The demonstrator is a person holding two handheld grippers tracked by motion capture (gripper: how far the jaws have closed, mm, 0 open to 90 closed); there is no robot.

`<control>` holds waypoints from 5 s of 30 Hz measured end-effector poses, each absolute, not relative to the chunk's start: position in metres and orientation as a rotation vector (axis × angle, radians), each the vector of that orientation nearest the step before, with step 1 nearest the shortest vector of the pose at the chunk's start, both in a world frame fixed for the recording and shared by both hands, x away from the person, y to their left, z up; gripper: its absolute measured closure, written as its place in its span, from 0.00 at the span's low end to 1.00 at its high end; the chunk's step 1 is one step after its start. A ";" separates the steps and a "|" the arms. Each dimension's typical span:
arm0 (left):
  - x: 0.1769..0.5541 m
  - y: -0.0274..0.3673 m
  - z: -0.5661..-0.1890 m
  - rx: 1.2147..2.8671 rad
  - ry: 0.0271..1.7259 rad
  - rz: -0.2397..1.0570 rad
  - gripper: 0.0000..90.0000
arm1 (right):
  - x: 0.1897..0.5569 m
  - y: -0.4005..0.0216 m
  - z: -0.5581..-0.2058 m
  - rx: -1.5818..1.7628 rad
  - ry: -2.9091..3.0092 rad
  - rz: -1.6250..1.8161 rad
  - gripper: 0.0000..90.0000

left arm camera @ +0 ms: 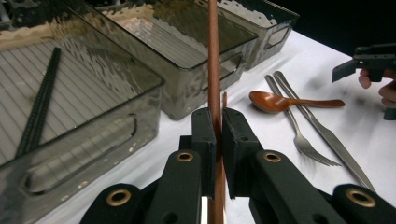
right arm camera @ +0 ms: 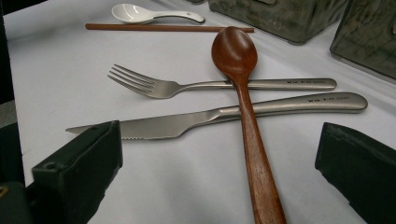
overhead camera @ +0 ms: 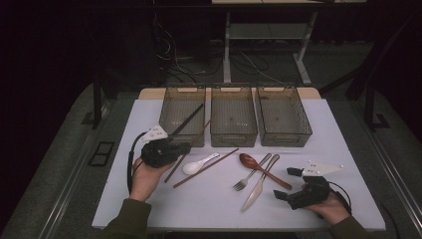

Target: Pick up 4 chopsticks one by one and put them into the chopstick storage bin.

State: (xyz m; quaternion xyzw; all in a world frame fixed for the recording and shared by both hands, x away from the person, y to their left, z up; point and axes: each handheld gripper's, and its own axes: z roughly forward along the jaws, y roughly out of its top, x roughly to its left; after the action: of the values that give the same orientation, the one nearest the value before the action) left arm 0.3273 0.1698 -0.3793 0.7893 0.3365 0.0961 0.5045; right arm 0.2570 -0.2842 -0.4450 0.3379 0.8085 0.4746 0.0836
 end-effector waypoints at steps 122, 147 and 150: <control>0.458 0.173 -0.366 2.020 0.993 0.341 0.46 | 0.258 -0.286 -0.445 1.002 2.423 1.425 0.01; 0.380 0.174 -0.362 2.049 0.851 0.330 0.28 | 0.259 -0.290 -0.444 1.018 2.410 1.447 0.01; 0.370 0.176 -0.364 2.032 0.847 0.331 0.28 | 0.260 -0.291 -0.444 1.023 2.407 1.448 0.01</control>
State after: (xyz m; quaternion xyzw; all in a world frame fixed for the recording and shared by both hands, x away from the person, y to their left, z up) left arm 0.3699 0.1764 -0.3641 0.8188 0.3413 0.1333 0.4418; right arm 0.2596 -0.2909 -0.4443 0.3412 0.8028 0.4830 0.0762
